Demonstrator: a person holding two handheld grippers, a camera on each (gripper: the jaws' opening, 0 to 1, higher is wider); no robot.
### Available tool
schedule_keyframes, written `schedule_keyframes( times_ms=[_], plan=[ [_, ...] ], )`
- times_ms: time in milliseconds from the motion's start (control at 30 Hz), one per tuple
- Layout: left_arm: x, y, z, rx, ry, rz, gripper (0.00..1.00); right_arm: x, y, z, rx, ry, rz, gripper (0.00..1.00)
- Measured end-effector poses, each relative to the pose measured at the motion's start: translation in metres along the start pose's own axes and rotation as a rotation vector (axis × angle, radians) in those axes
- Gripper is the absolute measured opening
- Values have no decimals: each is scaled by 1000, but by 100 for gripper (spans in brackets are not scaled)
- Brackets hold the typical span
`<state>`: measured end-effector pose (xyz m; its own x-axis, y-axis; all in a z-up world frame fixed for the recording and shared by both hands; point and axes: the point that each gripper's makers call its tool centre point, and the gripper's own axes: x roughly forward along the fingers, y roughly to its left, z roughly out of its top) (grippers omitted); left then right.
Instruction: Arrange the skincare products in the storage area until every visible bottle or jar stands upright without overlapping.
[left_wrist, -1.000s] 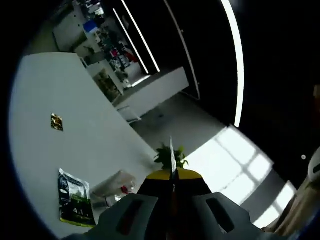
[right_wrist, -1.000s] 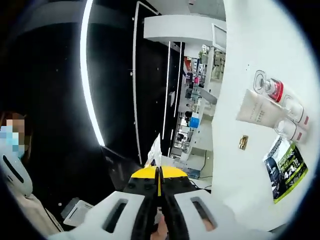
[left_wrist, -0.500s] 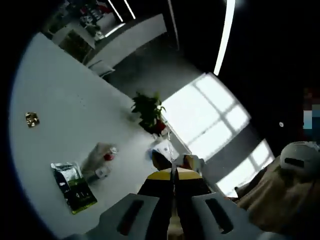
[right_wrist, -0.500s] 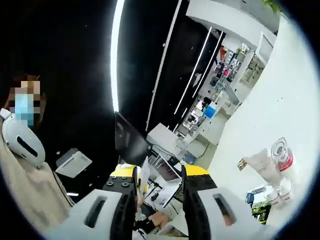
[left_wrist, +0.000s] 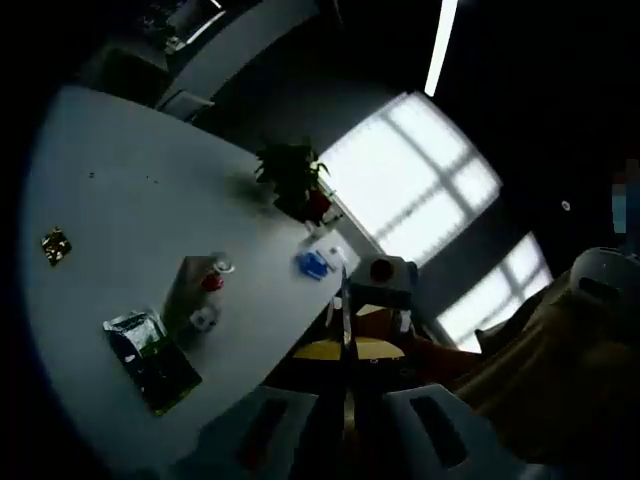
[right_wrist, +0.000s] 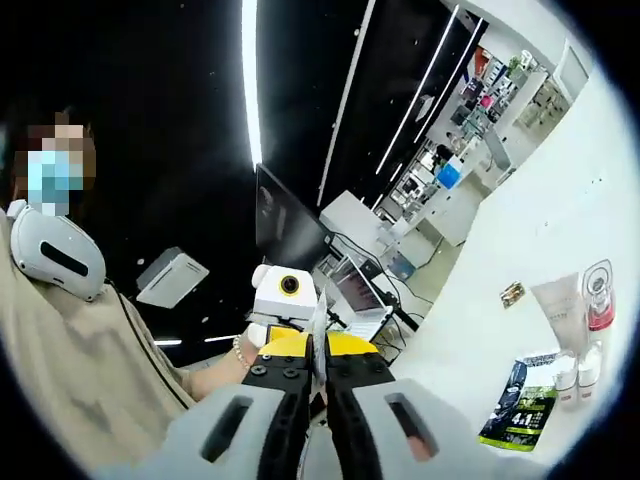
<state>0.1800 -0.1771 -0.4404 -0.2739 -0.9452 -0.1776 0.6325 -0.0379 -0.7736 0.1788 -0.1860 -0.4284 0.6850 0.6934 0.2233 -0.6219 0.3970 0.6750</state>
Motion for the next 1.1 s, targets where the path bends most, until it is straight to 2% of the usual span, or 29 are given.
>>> schedule_keyframes(
  times_ms=[133, 233, 333, 367, 400, 467, 500, 533, 600, 667, 733, 833, 1100],
  plan=[
    [-2, 5, 0, -22, 6, 8, 0, 2, -1, -1, -13, -15, -19, 2],
    [-1, 8, -5, -70, 25, 25, 0, 2, -5, -4, 0, -8, -44, 1],
    [3, 11, -7, -52, 13, 62, 0, 1, -11, -5, -4, -11, -88, 1],
    [4, 15, -4, 20, -13, 88, 0, 0, -13, -3, -11, -23, -104, 1],
    [3, 18, 0, 50, -30, 96, 1, 0, -15, -2, -7, -34, -116, 1],
    [4, 19, 6, 92, -83, 114, 7, -1, -16, 6, 20, -87, -127, 1],
    [4, 20, 12, 106, -138, 127, 12, -5, -17, 17, 79, -162, -128, 1],
    [5, 18, 13, 116, -167, 123, 17, -6, -17, 19, 93, -179, -127, 1],
    [6, 14, 12, 58, -212, 97, 28, -10, -20, 27, 144, -250, -123, 1],
    [7, 9, 11, -7, -255, 59, 31, -13, -24, 26, 190, -282, -139, 1],
    [4, 8, 11, -37, -310, 47, 27, -12, -26, 20, 193, -279, -148, 1],
    [-1, 14, 12, -79, -392, 75, 23, -9, -29, 13, 224, -291, -165, 1],
    [-8, 26, -5, -181, -467, 117, 17, 2, -39, 4, 393, -394, -185, 1]
  ],
)
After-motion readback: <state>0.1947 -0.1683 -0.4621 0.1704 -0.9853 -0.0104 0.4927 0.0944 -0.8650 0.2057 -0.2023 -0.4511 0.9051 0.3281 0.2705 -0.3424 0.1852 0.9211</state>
